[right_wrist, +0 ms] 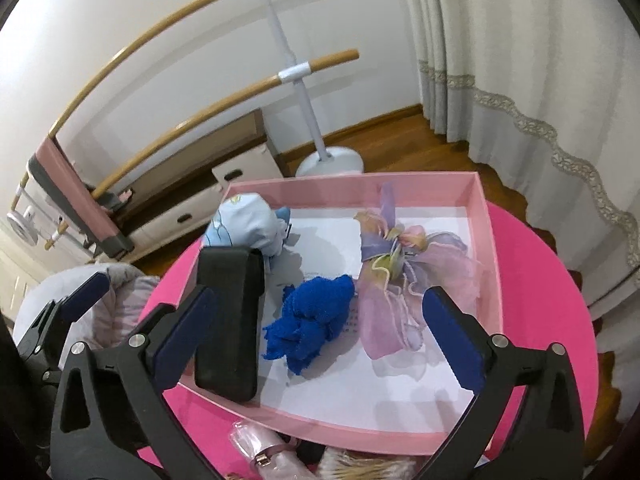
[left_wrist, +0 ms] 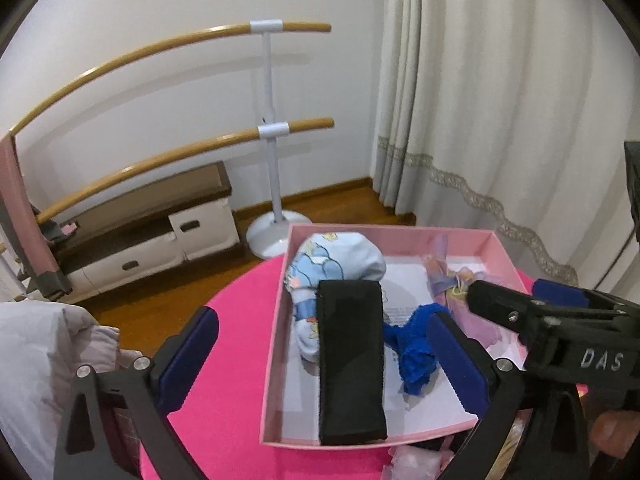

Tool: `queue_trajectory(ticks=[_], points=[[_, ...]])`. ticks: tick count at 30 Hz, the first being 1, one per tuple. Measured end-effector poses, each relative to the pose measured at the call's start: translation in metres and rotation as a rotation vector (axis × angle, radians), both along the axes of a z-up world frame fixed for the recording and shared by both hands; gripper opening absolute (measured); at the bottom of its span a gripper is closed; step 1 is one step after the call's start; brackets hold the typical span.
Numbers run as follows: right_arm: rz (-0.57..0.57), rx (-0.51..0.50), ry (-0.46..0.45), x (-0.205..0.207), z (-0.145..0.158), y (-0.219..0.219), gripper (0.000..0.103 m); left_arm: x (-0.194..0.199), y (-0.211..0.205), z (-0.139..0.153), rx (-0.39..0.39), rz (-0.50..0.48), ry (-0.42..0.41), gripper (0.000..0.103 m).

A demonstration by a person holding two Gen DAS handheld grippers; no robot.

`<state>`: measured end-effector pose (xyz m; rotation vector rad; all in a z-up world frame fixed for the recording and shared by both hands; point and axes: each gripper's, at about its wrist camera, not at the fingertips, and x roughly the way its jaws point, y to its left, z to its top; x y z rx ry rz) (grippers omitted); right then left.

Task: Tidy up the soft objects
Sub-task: 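Withdraw both tools from the box and hold above the table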

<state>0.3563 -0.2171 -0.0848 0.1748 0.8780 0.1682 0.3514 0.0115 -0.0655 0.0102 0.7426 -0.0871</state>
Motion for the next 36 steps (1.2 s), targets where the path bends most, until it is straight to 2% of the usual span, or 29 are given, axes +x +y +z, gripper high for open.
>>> queue_trajectory(ticks=[7,13,23,29,36], points=[[-0.041,0.003,-0.077,-0.036,0.026,-0.007,0.103,-0.062,0.005,0.024,0.024,0.027,-0.085,0.103],[-0.067,0.011,-0.17,-0.088,0.051,-0.014,0.103,-0.118,0.009,0.044,0.03,0.022,-0.145,0.103],[-0.121,-0.021,-0.326,-0.184,0.088,-0.025,0.103,-0.196,0.006,0.055,0.014,0.023,-0.208,0.103],[-0.177,-0.081,-0.387,-0.232,0.092,-0.03,0.103,-0.241,-0.001,0.057,0.032,0.028,-0.241,0.103],[-0.207,-0.167,-0.407,-0.27,0.083,-0.022,0.103,-0.287,-0.004,0.056,0.035,0.034,-0.266,0.103]])
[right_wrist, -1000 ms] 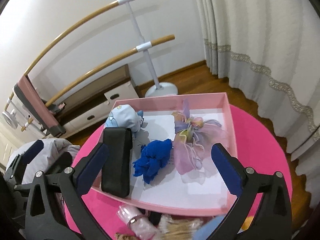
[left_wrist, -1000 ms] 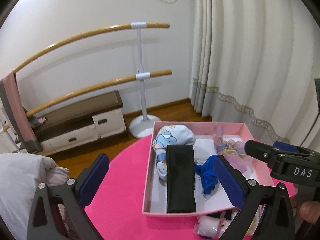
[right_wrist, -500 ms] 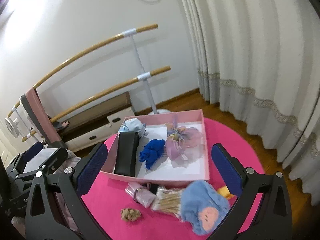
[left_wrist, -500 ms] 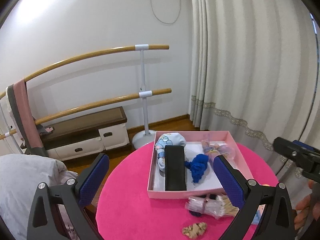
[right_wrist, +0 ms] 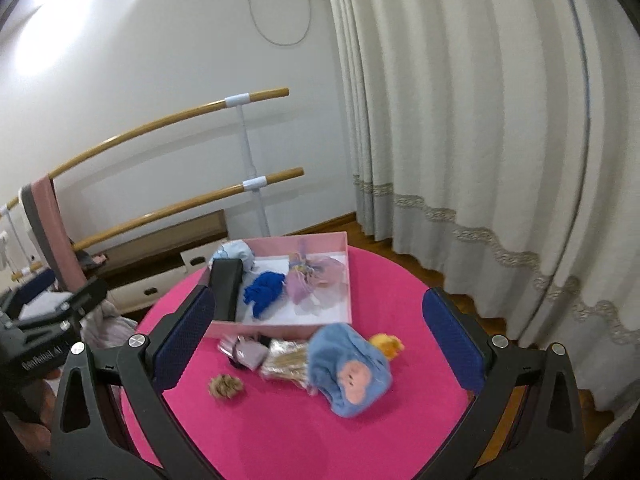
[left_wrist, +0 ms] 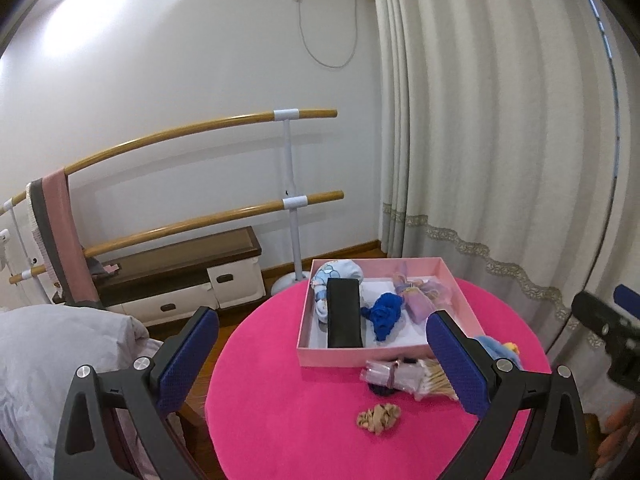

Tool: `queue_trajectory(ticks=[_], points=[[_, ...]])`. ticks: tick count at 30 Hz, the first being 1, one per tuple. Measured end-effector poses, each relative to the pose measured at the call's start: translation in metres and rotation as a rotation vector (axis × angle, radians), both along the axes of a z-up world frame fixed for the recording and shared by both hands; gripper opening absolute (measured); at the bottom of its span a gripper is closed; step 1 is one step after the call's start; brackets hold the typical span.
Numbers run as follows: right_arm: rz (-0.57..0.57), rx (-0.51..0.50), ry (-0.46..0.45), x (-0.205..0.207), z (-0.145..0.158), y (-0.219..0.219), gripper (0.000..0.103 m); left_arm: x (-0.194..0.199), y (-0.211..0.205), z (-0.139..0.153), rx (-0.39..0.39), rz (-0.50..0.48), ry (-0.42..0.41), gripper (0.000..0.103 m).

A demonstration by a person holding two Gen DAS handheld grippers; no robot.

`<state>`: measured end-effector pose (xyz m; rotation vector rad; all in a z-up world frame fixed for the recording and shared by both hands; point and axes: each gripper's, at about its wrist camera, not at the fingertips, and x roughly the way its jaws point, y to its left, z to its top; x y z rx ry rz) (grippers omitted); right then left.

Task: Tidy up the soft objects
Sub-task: 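Withdraw both tools from the box and hold above the table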

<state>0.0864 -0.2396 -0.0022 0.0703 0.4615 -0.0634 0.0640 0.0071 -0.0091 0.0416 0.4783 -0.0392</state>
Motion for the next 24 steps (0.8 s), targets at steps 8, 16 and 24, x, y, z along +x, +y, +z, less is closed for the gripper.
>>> queue_trajectory(ticks=[8,16,24], points=[[-0.014,-0.031,-0.015,-0.039,-0.01,0.005,0.103,-0.051,0.002,-0.003,-0.01,0.002,-0.007,0.103],[0.008,-0.055,-0.029,-0.055,-0.01,0.017,0.103,-0.076,0.002,-0.008,-0.017,0.007,0.003,0.103],[0.015,-0.057,-0.039,-0.06,-0.006,0.022,0.103,-0.087,0.006,-0.003,-0.02,0.013,0.002,0.103]])
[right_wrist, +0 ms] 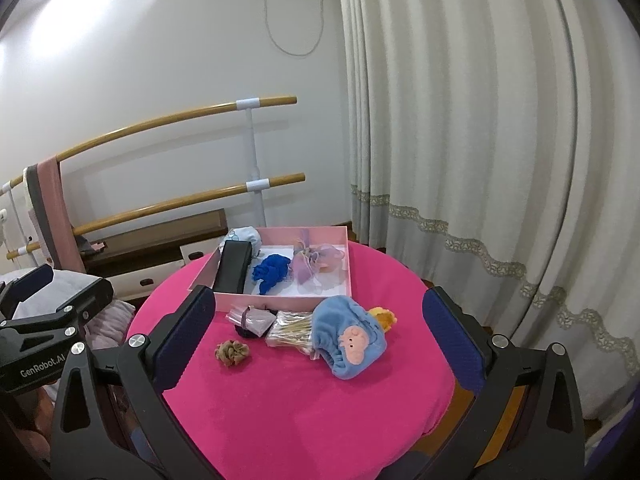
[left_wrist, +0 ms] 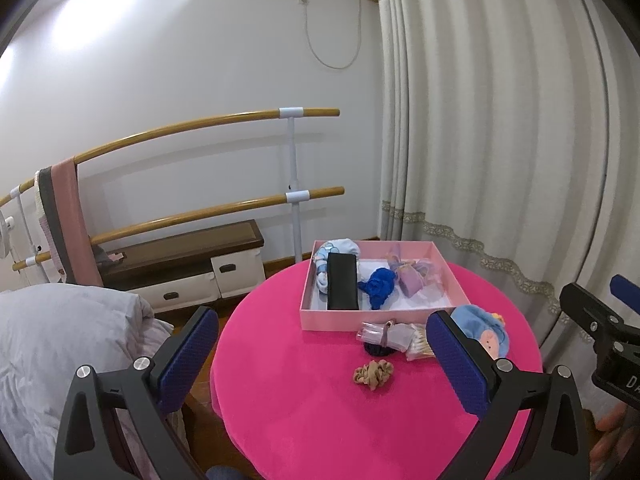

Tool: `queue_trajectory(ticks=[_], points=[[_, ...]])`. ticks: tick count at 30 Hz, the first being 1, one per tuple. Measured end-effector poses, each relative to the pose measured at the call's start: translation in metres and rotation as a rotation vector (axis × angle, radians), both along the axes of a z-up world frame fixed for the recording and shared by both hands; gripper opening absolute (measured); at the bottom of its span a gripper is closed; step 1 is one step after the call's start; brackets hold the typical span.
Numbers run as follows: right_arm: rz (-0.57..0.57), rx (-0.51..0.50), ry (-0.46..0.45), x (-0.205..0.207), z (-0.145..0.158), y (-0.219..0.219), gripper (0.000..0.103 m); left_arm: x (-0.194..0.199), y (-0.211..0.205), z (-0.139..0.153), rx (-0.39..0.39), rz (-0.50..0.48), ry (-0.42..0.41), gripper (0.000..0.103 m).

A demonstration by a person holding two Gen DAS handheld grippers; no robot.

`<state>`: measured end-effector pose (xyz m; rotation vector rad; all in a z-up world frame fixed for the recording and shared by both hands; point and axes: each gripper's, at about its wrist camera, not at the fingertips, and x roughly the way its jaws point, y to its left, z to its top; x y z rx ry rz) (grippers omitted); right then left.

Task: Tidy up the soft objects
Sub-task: 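Withdraw both tools from the box and hold above the table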

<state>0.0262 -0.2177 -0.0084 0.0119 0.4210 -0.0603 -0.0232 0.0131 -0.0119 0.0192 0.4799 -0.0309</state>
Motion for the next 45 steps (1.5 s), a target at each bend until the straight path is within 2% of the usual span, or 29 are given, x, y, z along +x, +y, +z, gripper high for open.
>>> queue_trajectory(ticks=[24,34,45], points=[[-0.002,-0.008,0.03,0.013,-0.005,-0.004,0.103,0.021,0.0,-0.019,-0.014,0.009,0.037,0.103],[-0.016,0.004,0.101,0.038,-0.027,-0.015,0.103,0.074,-0.017,-0.069,0.012,-0.03,0.181,0.103],[0.018,0.036,0.268,0.097,-0.087,-0.022,0.103,0.162,-0.038,-0.136,0.046,-0.063,0.336,0.103]])
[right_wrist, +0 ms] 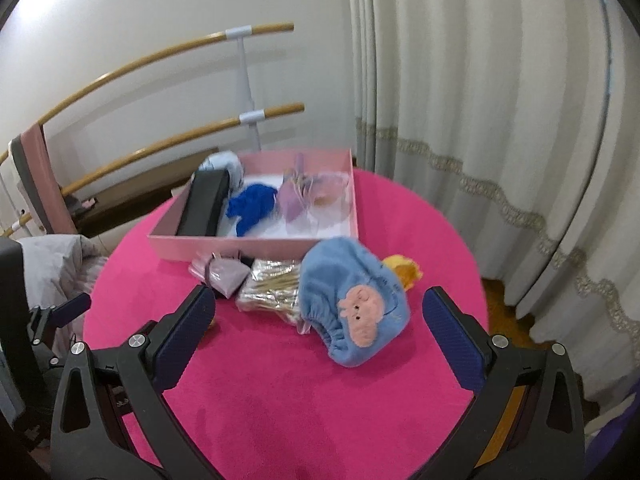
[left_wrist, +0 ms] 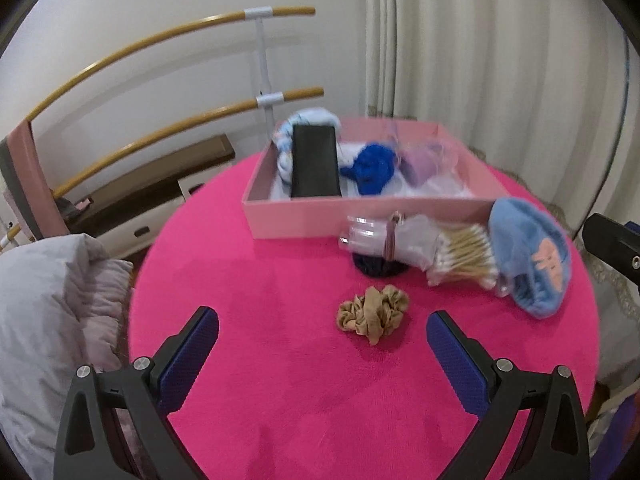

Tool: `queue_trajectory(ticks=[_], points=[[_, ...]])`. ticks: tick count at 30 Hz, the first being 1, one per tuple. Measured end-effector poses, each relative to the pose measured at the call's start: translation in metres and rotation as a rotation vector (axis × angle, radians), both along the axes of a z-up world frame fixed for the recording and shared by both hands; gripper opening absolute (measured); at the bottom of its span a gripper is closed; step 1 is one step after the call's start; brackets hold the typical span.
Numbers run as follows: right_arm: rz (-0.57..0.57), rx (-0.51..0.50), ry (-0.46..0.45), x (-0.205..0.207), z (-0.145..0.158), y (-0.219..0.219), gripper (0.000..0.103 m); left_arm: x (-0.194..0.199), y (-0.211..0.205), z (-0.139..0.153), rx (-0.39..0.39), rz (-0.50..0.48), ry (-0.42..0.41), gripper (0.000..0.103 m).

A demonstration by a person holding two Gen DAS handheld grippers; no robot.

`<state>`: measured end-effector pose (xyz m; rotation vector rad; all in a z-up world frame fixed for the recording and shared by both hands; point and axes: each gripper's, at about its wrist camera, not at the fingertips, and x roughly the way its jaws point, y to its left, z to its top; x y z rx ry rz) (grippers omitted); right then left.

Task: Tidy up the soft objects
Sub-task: 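Withdraw both tools from the box and hold above the table, then grasp the beige scrunchie with the left gripper while the right grasps the clear pink-strapped pouch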

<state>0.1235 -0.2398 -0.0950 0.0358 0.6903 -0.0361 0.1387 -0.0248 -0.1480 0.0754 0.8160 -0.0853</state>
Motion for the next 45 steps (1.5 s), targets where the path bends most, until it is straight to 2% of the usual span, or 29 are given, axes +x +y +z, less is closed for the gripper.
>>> queue_trajectory(ticks=[7,10,13,16,21,23,27,31,36,43,45], points=[[-0.006,0.018,0.052,0.021,-0.021,-0.01,0.103,0.046,-0.011,-0.039,-0.001,-0.012,0.078,0.103],[-0.01,0.025,0.063,0.028,-0.025,-0.014,0.103,0.062,-0.011,-0.053,-0.005,-0.008,0.1,0.099],[0.0,0.03,0.066,0.033,-0.026,-0.013,0.103,0.077,-0.008,-0.064,-0.048,-0.023,0.14,0.078],[0.014,0.034,0.068,0.038,-0.026,-0.009,0.103,0.081,-0.006,-0.065,-0.051,-0.034,0.131,0.065],[0.062,0.038,0.066,0.045,-0.026,0.007,0.103,0.083,0.005,-0.061,-0.065,-0.035,0.133,0.027],[0.097,0.042,0.059,0.05,-0.025,0.017,0.103,0.086,0.013,-0.06,-0.083,-0.025,0.138,0.023],[0.159,0.046,0.065,0.064,-0.027,0.037,0.103,0.083,0.03,-0.058,-0.075,0.025,0.12,0.021],[0.219,0.009,0.104,0.085,-0.039,0.06,0.101,0.083,0.041,-0.058,-0.045,0.068,0.097,0.021],[0.26,-0.043,0.156,0.104,-0.057,0.078,0.088,0.083,0.046,-0.064,-0.049,0.078,0.094,0.021],[0.337,-0.138,0.165,0.108,-0.068,0.099,0.079,0.078,0.05,-0.065,-0.073,0.088,0.074,0.021],[0.363,-0.164,0.173,0.112,-0.072,0.105,0.074,0.078,0.051,-0.065,-0.083,0.091,0.073,0.021]])
